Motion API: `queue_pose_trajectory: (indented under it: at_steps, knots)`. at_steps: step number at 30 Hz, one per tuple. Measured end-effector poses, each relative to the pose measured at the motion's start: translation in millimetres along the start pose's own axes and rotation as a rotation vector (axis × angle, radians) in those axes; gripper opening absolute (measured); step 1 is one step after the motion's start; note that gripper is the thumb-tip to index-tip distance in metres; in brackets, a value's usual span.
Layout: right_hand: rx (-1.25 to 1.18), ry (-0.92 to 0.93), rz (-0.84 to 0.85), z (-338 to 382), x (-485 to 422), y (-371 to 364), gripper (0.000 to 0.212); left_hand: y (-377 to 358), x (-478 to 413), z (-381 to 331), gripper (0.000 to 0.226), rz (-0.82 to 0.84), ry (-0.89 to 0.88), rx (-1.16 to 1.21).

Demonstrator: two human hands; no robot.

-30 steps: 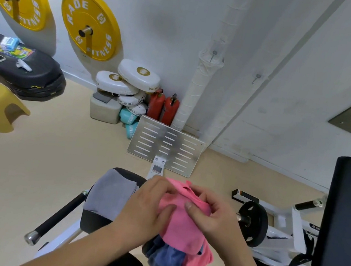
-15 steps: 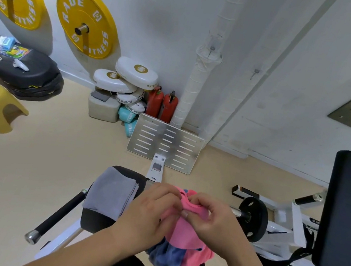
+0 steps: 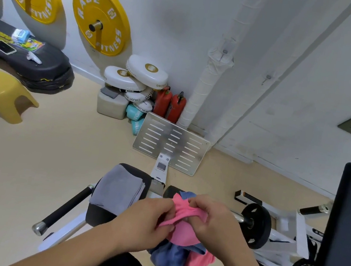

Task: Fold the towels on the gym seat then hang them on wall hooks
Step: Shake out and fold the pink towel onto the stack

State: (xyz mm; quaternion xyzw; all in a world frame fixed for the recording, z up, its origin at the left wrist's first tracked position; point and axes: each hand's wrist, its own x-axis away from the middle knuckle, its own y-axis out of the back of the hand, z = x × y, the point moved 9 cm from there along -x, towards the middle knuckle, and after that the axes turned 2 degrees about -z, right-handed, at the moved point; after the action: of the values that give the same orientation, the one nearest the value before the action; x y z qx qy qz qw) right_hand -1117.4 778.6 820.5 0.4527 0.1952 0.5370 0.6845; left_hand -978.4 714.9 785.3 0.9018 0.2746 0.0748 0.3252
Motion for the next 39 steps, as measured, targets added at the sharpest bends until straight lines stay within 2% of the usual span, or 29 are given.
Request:
queue_pose_trajectory:
  at_steps: [4,7,11,14,17,21,26,28,29,30,32,33,35,37,38,39]
  knots:
    - [0.06,0.034,-0.039,8,-9,0,0.014,2,12,8,0.02,0.102,-0.065,-0.115]
    - [0.195,0.088,-0.011,17,-21,2,0.008,2,22,25,0.019,0.177,-0.086,-0.242]
    - [0.395,0.131,0.082,22,-39,-8,0.004,23,22,42,0.022,0.096,-0.065,-0.289]
    - [0.442,0.141,0.138,25,-45,-21,0.004,48,17,44,0.011,-0.005,-0.094,-0.323]
    - [0.475,0.101,0.138,23,-49,-24,0.006,70,17,52,0.032,-0.046,-0.077,-0.459]
    - [0.418,0.095,0.041,30,-51,-20,0.011,84,23,64,0.038,-0.019,-0.066,-0.563]
    - [0.374,0.168,0.018,52,-52,-24,0.008,101,24,70,0.034,-0.026,-0.054,-0.506]
    - [0.33,0.195,0.045,67,-50,-25,0.01,106,26,81,0.021,-0.026,0.038,-0.435]
    - [0.295,0.207,0.075,75,-48,-25,0.011,108,28,91,0.026,0.008,0.126,-0.409]
    - [0.268,0.224,0.102,85,-45,-25,0.01,109,29,96,0.029,0.015,0.146,-0.402]
    - [0.253,0.259,0.14,99,-41,-25,0.004,111,29,100,0.022,0.003,0.136,-0.425]
    - [0.256,0.279,0.143,104,-38,-25,0.01,113,28,102,0.023,0.005,0.137,-0.434]
    - [0.274,0.321,0.147,113,-34,-24,0.023,114,25,105,0.042,0.039,0.121,-0.4]
    - [0.305,0.378,0.169,120,-32,-26,0.01,110,23,103,0.073,0.114,0.082,-0.286]
    - [0.326,0.406,0.176,122,-31,-27,0.01,104,21,93,0.079,0.159,0.033,-0.221]
    - [0.353,0.439,0.178,125,-31,-29,0.02,97,20,82,0.08,0.197,-0.016,-0.161]
